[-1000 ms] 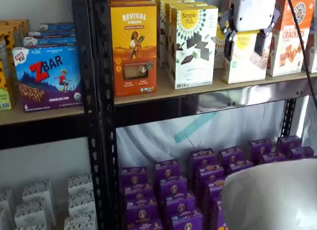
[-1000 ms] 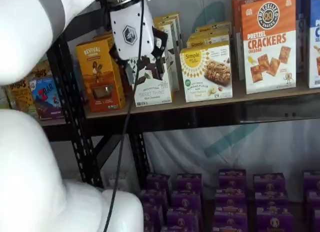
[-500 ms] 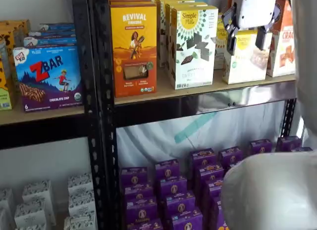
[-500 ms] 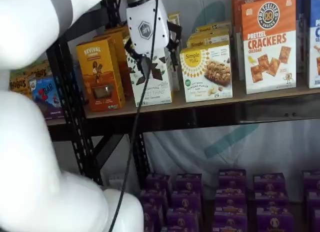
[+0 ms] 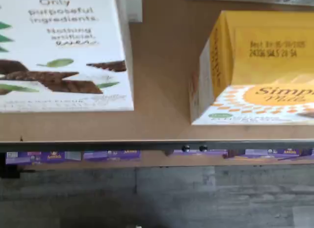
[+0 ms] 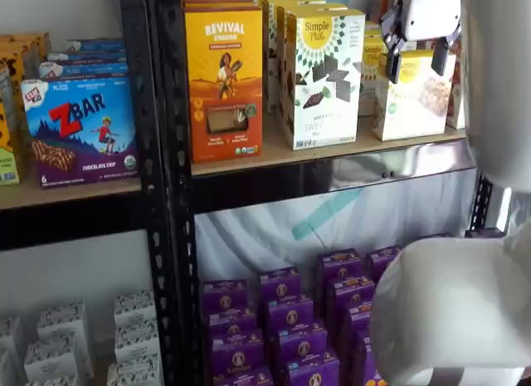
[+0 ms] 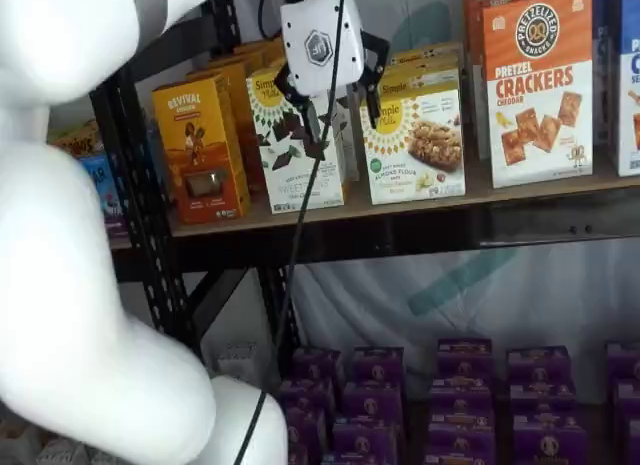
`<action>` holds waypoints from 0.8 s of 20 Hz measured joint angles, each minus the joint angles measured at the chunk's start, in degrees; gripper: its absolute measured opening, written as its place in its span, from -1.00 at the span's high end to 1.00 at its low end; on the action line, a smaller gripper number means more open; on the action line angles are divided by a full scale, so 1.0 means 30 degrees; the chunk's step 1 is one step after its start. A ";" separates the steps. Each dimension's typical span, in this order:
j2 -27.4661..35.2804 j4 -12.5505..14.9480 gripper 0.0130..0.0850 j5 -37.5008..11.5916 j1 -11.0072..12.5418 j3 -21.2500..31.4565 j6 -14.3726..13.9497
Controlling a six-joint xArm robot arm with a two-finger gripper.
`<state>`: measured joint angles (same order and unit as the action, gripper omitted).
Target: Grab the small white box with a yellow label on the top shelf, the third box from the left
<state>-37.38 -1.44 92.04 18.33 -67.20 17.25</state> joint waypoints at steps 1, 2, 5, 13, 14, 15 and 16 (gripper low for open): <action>0.0134 -0.0062 -1.00 -0.0076 0.0114 -0.0075 0.0107; 0.0222 -0.0129 -1.00 -0.0156 0.0206 -0.0118 0.0190; 0.0474 -0.0334 -1.00 -0.0438 0.0467 -0.0248 0.0439; 0.1073 -0.0565 -1.00 -0.0786 0.0880 -0.0658 0.0841; 0.1152 -0.0554 -1.00 -0.0791 0.0906 -0.0729 0.0869; 0.1237 -0.0545 -1.00 -0.0794 0.0934 -0.0807 0.0899; 0.1305 -0.0545 -1.00 -0.0794 0.0956 -0.0867 0.0922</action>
<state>-33.47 -3.07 89.66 21.20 -69.80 20.02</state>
